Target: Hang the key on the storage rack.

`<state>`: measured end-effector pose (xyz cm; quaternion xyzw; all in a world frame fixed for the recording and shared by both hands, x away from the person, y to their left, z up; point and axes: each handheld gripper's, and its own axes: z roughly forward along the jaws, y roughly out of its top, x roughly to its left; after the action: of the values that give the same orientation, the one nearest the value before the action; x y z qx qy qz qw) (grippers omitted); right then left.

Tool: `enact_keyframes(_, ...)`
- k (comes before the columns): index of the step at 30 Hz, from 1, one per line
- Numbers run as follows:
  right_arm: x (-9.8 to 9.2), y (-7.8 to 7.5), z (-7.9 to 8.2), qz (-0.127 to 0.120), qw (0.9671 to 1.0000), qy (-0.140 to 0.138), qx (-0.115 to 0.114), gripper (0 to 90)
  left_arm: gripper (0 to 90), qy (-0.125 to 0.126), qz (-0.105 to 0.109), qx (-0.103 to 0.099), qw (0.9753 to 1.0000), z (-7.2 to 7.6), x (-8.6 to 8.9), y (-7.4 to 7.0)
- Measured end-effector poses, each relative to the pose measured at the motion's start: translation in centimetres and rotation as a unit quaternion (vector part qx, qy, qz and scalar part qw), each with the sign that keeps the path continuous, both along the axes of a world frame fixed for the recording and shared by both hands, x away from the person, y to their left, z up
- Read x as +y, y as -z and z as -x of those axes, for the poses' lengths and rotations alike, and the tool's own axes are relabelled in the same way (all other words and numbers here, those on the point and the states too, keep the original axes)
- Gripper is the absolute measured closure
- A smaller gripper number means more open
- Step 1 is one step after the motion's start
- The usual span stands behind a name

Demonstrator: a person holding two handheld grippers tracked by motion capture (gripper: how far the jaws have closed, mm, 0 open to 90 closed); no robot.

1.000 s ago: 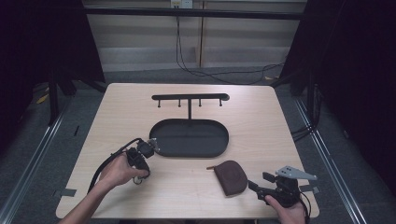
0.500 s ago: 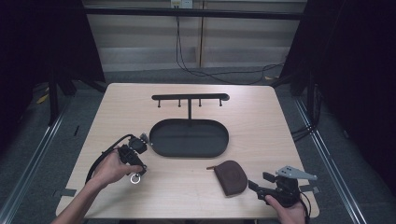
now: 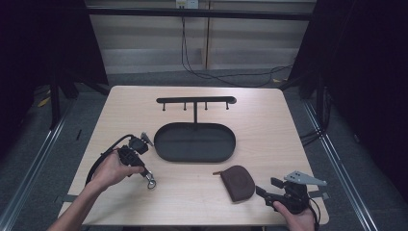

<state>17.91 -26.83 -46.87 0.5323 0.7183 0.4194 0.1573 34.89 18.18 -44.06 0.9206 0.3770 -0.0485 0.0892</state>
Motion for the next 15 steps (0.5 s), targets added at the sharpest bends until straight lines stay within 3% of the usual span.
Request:
enact_keyframes(2,0.0,0.0,0.0,-0.001,1.0000,0.000,0.000,27.5,66.8,-0.007,0.002,0.004,1.0000,-0.1,-0.1,0.5)
enact_keyframes(8,0.0,0.0,0.0,-0.001,1.0000,0.000,0.000,27.5,64.7,-0.008,0.003,0.018,0.9998,-0.4,-0.4,1.7)
enact_keyframes(15,0.0,0.0,0.0,-0.001,1.0000,-0.001,0.001,27.4,55.9,-0.006,-0.004,0.025,0.9997,-0.5,-1.9,2.4)
